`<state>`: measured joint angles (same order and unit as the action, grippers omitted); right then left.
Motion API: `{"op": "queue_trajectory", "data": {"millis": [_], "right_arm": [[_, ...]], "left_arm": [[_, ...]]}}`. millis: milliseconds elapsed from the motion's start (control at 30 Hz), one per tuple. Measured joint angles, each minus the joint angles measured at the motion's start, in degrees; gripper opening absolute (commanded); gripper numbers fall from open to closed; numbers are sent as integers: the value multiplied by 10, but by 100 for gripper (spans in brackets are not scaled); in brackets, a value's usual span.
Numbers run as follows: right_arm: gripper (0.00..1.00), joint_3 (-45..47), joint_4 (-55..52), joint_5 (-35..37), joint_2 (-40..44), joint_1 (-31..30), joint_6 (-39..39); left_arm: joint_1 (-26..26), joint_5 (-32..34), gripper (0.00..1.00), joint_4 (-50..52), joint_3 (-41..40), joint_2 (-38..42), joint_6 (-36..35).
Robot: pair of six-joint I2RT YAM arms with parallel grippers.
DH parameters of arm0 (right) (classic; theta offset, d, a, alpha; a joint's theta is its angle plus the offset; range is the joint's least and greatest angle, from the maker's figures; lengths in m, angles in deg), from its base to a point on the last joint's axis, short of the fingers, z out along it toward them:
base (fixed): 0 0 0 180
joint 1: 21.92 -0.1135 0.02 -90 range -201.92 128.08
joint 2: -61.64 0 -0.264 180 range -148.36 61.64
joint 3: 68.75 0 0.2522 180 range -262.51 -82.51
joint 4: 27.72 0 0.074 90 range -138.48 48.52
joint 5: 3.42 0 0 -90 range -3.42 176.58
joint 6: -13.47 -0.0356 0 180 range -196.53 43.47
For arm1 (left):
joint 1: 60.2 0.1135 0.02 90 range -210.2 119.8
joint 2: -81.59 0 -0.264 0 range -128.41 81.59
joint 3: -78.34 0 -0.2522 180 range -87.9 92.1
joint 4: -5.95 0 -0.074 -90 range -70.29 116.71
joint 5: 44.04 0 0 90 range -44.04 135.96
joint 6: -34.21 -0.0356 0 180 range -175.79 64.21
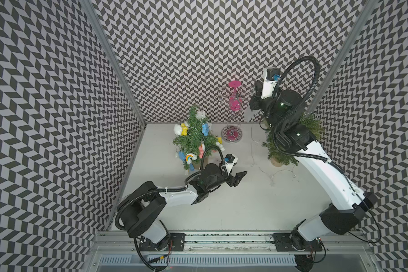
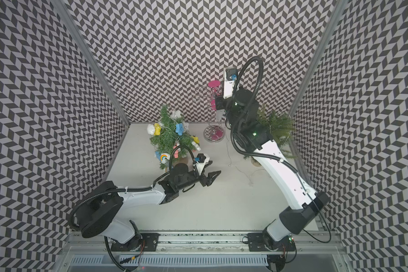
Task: Wrap string light around the christmas tree
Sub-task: Pick up the light string from the center of the board, then wrap the light string around the Christmas tree.
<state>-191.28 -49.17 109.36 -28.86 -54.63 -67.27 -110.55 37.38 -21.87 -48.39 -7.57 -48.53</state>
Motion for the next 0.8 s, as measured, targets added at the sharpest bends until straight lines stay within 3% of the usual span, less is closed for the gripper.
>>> {"op": "queue_trajectory", "data": {"millis": [233,400,633,800], "right_arm": [[0,-120,-33,-12,-91,75,9],[0,-216,-62,-9,-148,81,24],[0,-200,-68,-15,-141,82,32],[0,-167,-76,-55,-113,82,20]], "left_arm": [[-4,5,75,-3,13,-18,-1],[-4,11,78,-26,27,-62,-3],[3,4,83,-56,131,-212,29],[18,-33,89,-100,160,-263,67]]}}
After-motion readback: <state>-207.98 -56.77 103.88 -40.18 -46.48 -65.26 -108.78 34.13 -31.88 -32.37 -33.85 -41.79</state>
